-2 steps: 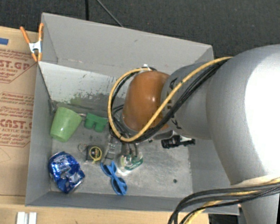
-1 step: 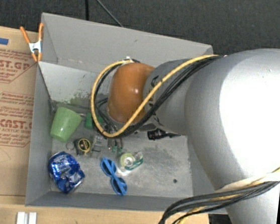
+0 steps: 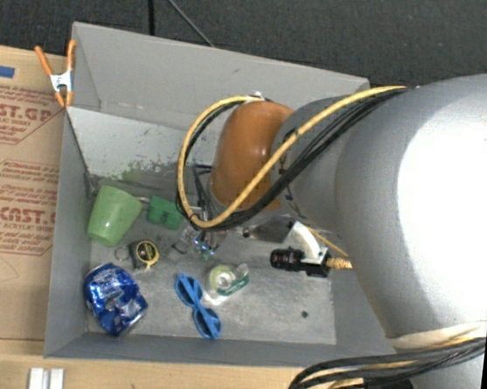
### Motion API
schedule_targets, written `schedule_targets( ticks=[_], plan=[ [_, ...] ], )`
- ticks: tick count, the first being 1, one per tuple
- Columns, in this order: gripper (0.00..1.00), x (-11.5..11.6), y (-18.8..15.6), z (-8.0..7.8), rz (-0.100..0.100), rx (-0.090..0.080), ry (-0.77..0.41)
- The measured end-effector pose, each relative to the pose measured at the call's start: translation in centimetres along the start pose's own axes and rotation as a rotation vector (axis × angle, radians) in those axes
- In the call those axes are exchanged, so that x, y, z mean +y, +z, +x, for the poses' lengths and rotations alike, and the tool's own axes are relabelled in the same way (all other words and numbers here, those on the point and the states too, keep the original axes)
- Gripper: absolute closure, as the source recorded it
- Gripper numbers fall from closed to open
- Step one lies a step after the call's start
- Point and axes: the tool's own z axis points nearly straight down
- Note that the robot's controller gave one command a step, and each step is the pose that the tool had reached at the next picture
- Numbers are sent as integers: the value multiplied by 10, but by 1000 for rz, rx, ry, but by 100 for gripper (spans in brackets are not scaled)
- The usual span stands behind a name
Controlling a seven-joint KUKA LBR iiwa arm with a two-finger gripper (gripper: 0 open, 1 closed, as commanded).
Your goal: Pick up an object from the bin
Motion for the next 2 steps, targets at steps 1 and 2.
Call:
schedule_targets(
  ticks=[1,2],
  plan=[
    [100,3,-65,-1,-1,0,373],
    [100,12,-39,58,4,5,45]
  ],
)
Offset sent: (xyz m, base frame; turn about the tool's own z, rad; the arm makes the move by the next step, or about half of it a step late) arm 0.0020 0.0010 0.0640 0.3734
